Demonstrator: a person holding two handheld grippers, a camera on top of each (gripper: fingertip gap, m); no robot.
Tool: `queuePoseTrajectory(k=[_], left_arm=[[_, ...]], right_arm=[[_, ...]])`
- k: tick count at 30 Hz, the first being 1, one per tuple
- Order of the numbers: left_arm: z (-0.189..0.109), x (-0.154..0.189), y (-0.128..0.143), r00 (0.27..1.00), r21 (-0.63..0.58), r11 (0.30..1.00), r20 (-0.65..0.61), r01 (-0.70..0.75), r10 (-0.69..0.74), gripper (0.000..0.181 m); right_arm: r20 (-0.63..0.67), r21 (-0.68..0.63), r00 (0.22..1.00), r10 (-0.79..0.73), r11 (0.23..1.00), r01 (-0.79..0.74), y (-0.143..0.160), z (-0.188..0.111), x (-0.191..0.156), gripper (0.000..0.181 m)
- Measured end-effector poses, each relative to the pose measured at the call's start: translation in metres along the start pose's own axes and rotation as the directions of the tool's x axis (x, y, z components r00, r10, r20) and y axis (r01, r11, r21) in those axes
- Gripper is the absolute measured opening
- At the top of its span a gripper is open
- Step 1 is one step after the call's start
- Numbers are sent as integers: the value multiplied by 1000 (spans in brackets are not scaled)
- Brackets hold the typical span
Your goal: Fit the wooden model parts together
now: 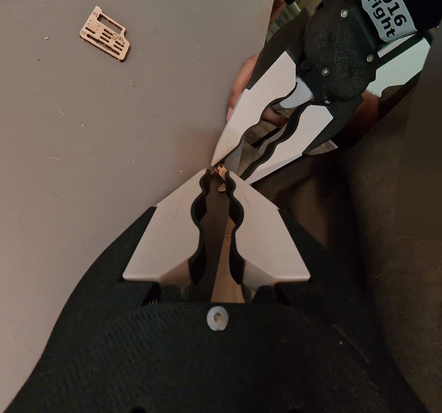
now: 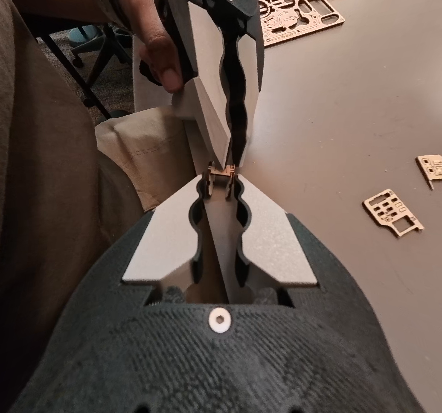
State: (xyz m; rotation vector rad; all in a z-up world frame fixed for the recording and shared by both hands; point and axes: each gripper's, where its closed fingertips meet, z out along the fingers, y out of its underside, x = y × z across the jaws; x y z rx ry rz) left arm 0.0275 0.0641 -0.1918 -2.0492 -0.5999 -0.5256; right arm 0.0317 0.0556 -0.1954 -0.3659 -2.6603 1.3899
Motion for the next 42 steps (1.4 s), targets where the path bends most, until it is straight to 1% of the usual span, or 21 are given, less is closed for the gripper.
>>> queuePoseTrajectory(k=[11, 14, 19, 27, 34, 38, 42], left_arm=[[-1, 0, -1, 1000, 10, 1000, -5, 14, -13, 13], [-4, 2, -2, 999, 21, 999, -29, 31, -30, 16], [-11, 3, -8, 994, 68, 995, -75, 79, -74, 14], [-8, 3, -4, 996, 44, 997, -60, 62, -59, 11], [-9, 3, -5, 995, 50, 996, -68, 74, -70, 11], [-8, 0, -4, 996, 45, 996, -51, 80, -78, 6], [-9, -1, -6, 993, 53, 993, -61, 102, -99, 6]], right_arm=[[-8, 3, 1000, -12, 1000, 12, -1, 0, 0, 22], [-16, 4, 1000, -26, 1000, 27, 0, 0, 0, 21], [-26, 7, 999, -37, 999, 38, 0, -1, 0, 21], [-28, 9, 999, -41, 999, 41, 0, -1, 0, 21], [-31, 9, 999, -44, 999, 44, 0, -2, 0, 21], [-36, 9, 998, -44, 999, 44, 1, -2, 2, 21], [-45, 9, 998, -38, 999, 39, 1, -3, 4, 21]])
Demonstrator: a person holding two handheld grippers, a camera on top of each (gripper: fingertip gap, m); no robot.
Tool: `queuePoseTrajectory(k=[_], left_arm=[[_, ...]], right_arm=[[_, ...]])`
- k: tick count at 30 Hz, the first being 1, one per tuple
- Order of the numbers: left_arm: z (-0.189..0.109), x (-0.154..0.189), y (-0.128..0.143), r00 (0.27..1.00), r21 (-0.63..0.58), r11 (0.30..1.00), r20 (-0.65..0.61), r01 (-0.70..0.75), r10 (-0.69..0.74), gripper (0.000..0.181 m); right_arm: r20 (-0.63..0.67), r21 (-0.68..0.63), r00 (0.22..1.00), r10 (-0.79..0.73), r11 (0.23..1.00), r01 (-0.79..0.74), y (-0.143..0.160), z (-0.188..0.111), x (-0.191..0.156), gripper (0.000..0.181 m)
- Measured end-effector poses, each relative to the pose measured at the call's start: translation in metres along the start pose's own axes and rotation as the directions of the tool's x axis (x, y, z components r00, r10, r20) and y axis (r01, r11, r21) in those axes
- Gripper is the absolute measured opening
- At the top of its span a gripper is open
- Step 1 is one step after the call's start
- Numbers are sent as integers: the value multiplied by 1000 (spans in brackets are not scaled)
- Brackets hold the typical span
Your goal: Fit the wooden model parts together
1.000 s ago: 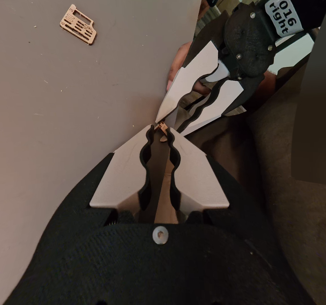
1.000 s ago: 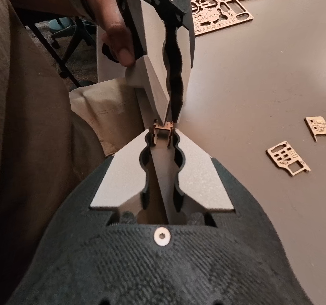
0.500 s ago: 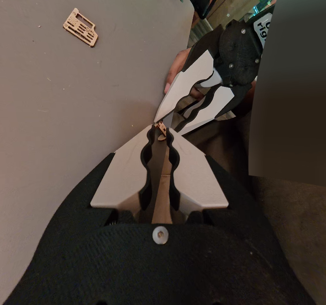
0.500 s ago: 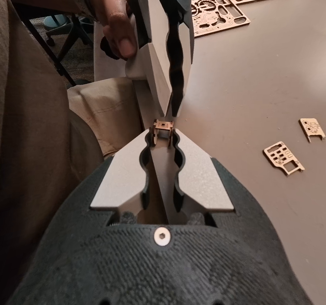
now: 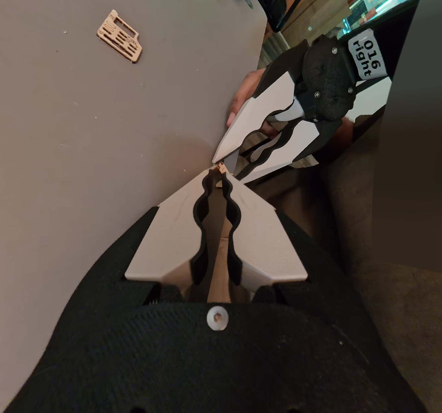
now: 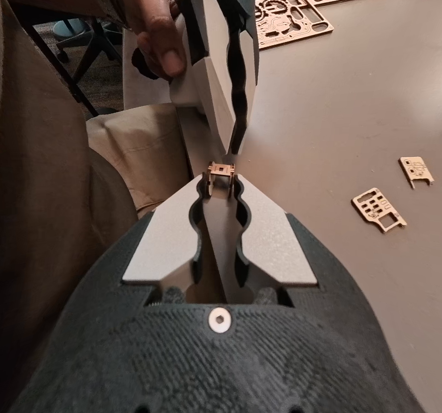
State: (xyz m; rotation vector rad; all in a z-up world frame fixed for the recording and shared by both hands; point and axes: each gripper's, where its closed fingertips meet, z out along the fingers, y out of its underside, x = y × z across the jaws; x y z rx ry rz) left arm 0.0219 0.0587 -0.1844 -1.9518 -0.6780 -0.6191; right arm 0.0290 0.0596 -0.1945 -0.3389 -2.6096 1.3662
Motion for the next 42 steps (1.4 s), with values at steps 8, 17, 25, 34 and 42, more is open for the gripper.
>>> queuePoseTrajectory(k=[8, 17, 25, 34, 42], left_arm=[[-2, -3, -3, 999, 20, 999, -8, 44, -44, 6], [1, -6, 0, 999, -3, 1000, 30, 20, -20, 6], [2, -6, 1, 999, -6, 1000, 26, 24, -23, 6], [2, -6, 1, 999, -9, 1000, 27, 21, -21, 6], [2, -5, 1, 999, -9, 1000, 24, 21, -21, 6]], right_arm=[[-53, -4, 998, 38, 999, -38, 2, -3, 11, 22], [-126, -3, 987, 98, 995, -99, 5, -5, 27, 21], [-153, -7, 983, 98, 995, -100, 6, -5, 29, 25], [-151, 19, 981, 119, 993, -118, 3, -10, 30, 32], [-122, 164, 967, 226, 965, -205, -15, -26, 42, 31]])
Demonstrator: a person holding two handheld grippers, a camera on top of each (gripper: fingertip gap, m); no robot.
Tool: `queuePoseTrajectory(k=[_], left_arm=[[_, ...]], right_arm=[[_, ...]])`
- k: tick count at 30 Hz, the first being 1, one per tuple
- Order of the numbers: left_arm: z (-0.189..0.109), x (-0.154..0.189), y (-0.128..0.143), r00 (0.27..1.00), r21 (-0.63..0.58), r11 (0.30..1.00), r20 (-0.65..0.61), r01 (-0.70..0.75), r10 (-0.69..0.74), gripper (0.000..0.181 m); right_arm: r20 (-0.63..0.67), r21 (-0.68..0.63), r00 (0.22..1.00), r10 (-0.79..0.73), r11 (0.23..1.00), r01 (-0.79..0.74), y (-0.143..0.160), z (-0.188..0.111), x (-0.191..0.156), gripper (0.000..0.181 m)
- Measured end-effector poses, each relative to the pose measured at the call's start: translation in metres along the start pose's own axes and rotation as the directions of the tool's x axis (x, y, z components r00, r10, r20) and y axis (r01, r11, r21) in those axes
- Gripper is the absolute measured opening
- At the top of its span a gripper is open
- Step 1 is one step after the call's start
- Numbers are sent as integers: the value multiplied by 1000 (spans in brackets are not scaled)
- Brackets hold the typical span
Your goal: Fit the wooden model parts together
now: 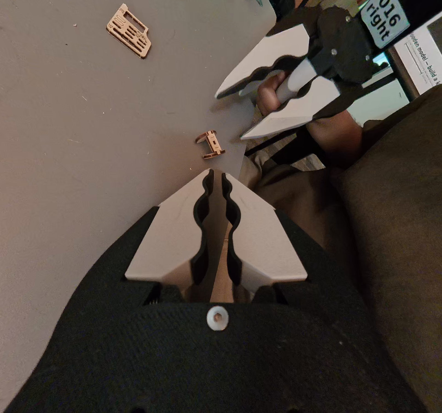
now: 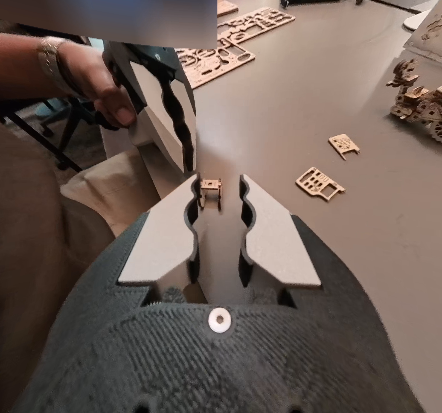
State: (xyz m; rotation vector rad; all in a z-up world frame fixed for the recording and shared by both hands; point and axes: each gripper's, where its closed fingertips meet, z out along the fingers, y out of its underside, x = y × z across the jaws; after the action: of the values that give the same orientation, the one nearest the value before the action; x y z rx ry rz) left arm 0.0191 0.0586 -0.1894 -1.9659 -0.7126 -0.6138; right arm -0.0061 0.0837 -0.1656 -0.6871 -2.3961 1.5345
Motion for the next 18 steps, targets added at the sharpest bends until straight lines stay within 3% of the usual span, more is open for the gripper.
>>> queuePoseTrajectory(k=[8, 18], left_arm=[[0, 1, 0, 1000, 1, 1000, -10, 7, -7, 6], [-2, 1, -2, 999, 8, 1000, -30, 30, -30, 6]], right_arm=[[-35, 118, 990, 136, 984, -131, -16, -10, 23, 28], [-24, 116, 977, 211, 971, -207, -16, -6, 28, 26]])
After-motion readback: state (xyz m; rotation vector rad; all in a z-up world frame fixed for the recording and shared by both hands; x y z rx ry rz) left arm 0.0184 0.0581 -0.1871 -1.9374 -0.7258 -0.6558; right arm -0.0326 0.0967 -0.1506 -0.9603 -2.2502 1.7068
